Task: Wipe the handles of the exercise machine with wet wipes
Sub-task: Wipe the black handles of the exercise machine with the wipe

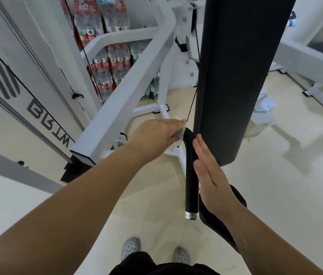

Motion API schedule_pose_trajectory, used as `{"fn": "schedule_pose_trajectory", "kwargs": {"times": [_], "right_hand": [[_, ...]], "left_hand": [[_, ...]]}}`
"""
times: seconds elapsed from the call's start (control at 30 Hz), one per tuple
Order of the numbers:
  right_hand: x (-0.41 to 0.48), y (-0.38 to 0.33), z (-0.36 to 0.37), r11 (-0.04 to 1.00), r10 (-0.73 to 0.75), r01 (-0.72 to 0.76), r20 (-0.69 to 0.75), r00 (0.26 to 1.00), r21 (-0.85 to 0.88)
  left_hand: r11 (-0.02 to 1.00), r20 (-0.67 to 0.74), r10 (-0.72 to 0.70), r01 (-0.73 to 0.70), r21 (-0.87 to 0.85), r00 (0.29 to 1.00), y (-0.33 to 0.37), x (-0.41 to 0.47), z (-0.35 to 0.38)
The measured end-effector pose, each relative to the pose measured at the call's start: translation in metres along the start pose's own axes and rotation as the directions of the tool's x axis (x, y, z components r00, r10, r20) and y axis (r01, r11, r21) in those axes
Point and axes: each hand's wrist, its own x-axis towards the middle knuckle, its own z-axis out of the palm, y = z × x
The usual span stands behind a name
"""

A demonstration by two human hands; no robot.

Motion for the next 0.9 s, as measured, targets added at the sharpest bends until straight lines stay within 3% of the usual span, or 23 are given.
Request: {"fn": "schedule_pose_trajectory", "kwargs": {"times": [0.17, 0.43, 0.57, 0.77, 0.9], "right_hand": [[-0.007, 0.001, -0.004, 1.0, 0.025, -0.025, 0.017, 1.0, 0.003], [-0.012, 0.007, -0.008, 0.997, 0.072, -0.074, 0.084, 0.994, 0.019], [-0.011, 0.005, -0.015, 0.992, 0.106, -0.113, 0.103, 0.989, 0.06], [-0.012, 0.005, -0.014, 0.986, 0.115, -0.124, 0.085, 0.99, 0.111], [-0.017, 0.007, -0.018, 0.985, 0.114, -0.126, 0.102, 0.988, 0.114]], "left_hand": [[0.993, -0.062, -0.107, 0.103, -0.059, 0.992, -0.019, -0.039, -0.005], [0.981, -0.061, -0.068, 0.056, -0.186, 0.996, -0.023, -0.03, 0.0], [0.981, 0.083, 0.115, -0.1, -0.168, 0.99, -0.009, 0.013, -0.003], [0.97, 0.295, 0.242, -0.229, -0.079, 0.924, -0.001, 0.041, -0.018], [0.96, 0.313, 0.277, -0.277, -0.046, 0.909, 0.0, 0.043, -0.02]]}}
